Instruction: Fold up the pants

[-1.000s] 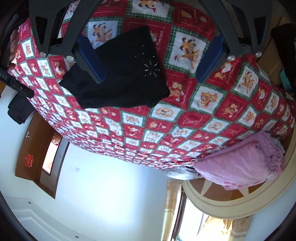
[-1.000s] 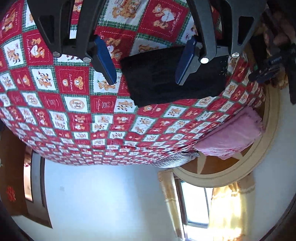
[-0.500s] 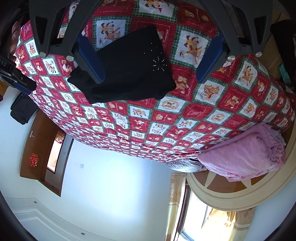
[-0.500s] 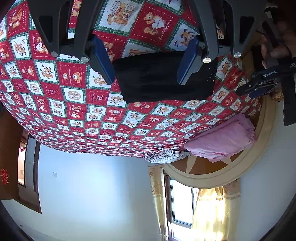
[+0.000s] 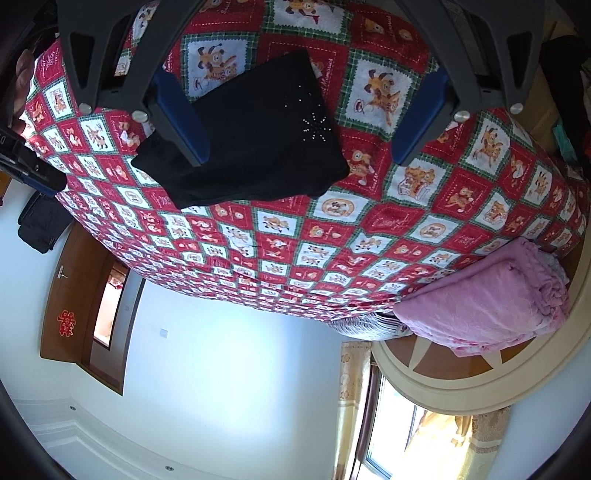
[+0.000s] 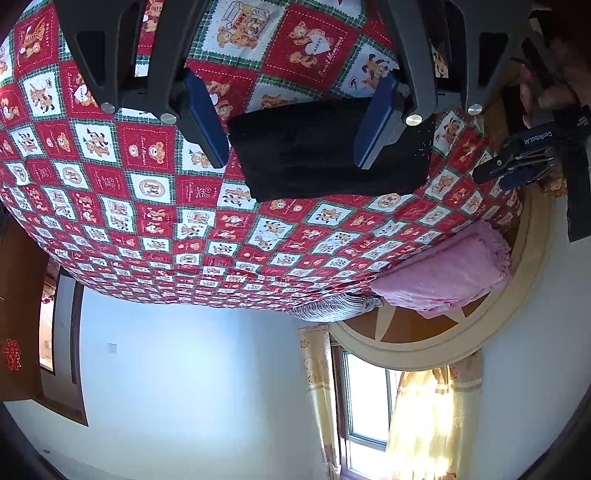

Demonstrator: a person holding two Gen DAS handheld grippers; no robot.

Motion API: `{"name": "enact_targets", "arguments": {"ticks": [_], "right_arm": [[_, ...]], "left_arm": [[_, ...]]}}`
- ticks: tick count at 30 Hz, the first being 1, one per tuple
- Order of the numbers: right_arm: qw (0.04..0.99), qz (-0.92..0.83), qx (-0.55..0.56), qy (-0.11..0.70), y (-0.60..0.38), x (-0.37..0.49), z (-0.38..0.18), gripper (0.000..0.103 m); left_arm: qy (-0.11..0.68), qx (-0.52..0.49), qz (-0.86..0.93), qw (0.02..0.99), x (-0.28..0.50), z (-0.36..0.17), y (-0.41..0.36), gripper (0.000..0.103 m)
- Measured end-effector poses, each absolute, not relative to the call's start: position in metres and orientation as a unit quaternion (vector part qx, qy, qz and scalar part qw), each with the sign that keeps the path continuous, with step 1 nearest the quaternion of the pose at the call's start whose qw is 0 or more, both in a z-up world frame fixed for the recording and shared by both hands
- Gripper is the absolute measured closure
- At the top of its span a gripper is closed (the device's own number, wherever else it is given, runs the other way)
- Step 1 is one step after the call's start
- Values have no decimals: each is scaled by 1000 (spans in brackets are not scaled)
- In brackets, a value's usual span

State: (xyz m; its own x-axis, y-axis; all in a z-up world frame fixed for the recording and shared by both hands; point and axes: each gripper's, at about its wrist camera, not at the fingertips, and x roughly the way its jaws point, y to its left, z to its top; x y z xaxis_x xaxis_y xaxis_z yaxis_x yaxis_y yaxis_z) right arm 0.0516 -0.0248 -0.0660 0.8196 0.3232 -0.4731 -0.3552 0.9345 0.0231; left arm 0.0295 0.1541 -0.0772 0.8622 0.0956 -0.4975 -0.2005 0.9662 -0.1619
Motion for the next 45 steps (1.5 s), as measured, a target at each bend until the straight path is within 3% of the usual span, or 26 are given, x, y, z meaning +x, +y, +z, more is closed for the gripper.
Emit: {"name": "enact_targets", "arguments": {"ticks": [45], "right_arm": [[958, 173, -40, 226, -24, 49, -62, 31]], "left_arm": [[220, -41, 102, 969, 27, -57, 134, 0]]}}
